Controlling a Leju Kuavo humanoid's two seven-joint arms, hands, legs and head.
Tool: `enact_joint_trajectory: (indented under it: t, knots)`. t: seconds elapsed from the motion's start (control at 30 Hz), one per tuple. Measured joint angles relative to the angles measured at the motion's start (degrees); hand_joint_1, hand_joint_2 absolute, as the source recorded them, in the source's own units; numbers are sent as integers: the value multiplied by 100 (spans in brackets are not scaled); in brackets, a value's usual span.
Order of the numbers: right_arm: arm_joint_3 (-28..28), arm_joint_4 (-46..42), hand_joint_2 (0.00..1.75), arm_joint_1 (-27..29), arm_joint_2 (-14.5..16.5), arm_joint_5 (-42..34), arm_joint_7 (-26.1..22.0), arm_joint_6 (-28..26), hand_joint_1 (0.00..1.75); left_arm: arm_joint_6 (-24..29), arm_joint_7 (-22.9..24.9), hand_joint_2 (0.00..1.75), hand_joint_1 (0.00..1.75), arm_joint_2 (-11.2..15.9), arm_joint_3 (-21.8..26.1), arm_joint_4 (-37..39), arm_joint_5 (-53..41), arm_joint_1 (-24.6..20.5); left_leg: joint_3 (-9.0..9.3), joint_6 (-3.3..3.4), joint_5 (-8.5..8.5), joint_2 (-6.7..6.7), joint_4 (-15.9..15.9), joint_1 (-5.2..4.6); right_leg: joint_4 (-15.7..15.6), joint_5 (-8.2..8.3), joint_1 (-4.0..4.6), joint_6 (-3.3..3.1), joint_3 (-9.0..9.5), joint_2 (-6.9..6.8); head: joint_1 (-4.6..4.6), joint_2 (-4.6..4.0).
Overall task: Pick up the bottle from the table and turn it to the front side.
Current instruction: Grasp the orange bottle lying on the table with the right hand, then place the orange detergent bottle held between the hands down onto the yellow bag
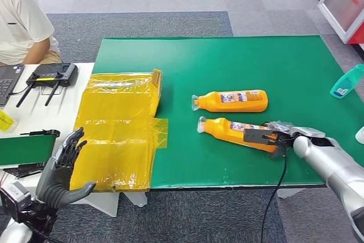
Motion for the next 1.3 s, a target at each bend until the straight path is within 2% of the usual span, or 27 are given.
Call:
enact_joint_trajectory:
  t: [0.37,0.53,0.7,0.9,1.0,1.1,1.2,1.3]
  knots:
    - [97,-34,175,-30,-144,-703,-104,29,175,-61,92,175,0,23,-1,8,162,-15,2,-1,0,0,0,1,0,0,1,0,2,1,-1,0]
    - [67,-296,175,108,-327,-1393,-362,34,175,-71,119,175,0,50,-1,9,264,17,0,-1,-1,0,0,1,0,0,1,0,2,1,0,0]
    - [-253,-890,175,649,-467,-2561,-801,84,175,-96,138,175,0,79,1,9,400,87,-4,-3,-5,-1,0,1,1,-1,3,-2,-1,2,0,0]
    - [-769,-1890,175,1559,-419,-3167,-1149,-48,175,-157,148,175,0,78,1,9,574,190,-30,-4,-5,-3,-1,3,2,-4,8,-5,-21,0,0,0]
    - [-1065,-2362,175,1975,-250,-3068,-1278,-261,175,-192,185,175,0,52,1,-1,641,236,-41,-4,-5,-3,-1,4,3,-4,8,-5,-32,0,0,0]
    - [-1382,-2845,175,2323,77,-2559,-1243,-753,175,-139,243,175,0,-11,1,-77,649,279,-49,-5,-4,-2,-1,5,3,-4,8,-5,-41,0,0,0]
    - [-1650,-3325,175,2586,495,-2124,-1139,-1116,175,-193,386,175,0,-114,10,-237,827,303,-55,-6,-3,-2,-1,7,3,-5,9,-6,-48,0,0,0]
    - [-1951,-3799,175,2823,1021,-1941,-1140,-1188,175,-539,680,175,0,-282,19,-382,1525,279,-56,-8,-3,-2,-1,8,4,-6,10,-8,-53,1,-1,0]
